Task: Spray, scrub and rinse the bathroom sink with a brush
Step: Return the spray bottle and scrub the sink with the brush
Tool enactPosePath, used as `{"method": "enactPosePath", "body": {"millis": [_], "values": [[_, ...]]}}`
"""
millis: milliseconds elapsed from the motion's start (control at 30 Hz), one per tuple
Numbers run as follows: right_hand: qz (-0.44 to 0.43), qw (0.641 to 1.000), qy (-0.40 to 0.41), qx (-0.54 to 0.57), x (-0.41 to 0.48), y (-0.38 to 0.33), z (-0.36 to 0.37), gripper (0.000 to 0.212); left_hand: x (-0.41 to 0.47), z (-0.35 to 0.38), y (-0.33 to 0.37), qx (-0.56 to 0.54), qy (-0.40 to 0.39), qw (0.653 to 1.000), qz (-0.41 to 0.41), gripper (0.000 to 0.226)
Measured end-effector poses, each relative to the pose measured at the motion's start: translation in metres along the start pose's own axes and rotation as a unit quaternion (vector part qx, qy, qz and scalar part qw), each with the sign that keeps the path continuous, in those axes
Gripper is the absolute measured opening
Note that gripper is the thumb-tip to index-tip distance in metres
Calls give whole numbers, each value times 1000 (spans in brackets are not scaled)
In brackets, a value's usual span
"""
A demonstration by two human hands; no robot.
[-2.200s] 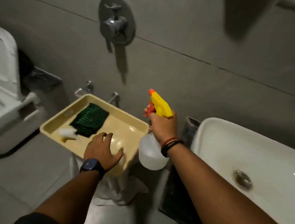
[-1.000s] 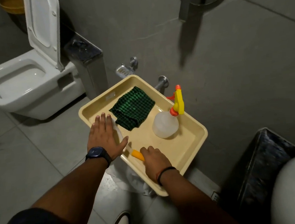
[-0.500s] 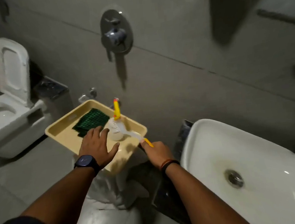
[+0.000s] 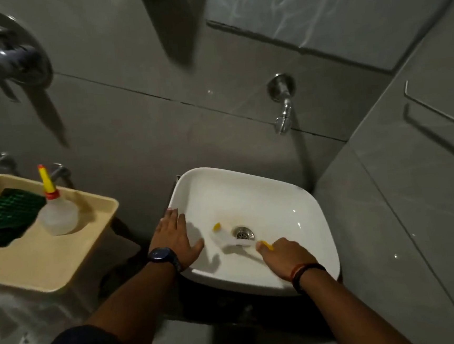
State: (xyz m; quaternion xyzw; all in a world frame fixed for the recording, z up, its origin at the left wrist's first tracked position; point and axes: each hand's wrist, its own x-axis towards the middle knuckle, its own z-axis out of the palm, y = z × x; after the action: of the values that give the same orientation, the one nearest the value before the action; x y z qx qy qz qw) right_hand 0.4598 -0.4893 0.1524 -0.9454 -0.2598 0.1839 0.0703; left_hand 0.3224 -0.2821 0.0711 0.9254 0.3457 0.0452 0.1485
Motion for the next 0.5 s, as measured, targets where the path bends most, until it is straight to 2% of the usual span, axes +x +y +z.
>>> {"method": "enactPosePath", "body": {"millis": [100,233,367,500], "values": [[5,1000,-22,-2,15,-9,17,61,5,14,2,53,10,999,-7,93],[30,999,16,1,45,-20,24,59,12,21,1,85,30,995,36,89],[124,991,54,14,56,8,13,54,14,20,-2,85,22,994,63,88],[178,984,25,6,23,44,-8,51,12,14,0,96,-6,993,66,89]]}}
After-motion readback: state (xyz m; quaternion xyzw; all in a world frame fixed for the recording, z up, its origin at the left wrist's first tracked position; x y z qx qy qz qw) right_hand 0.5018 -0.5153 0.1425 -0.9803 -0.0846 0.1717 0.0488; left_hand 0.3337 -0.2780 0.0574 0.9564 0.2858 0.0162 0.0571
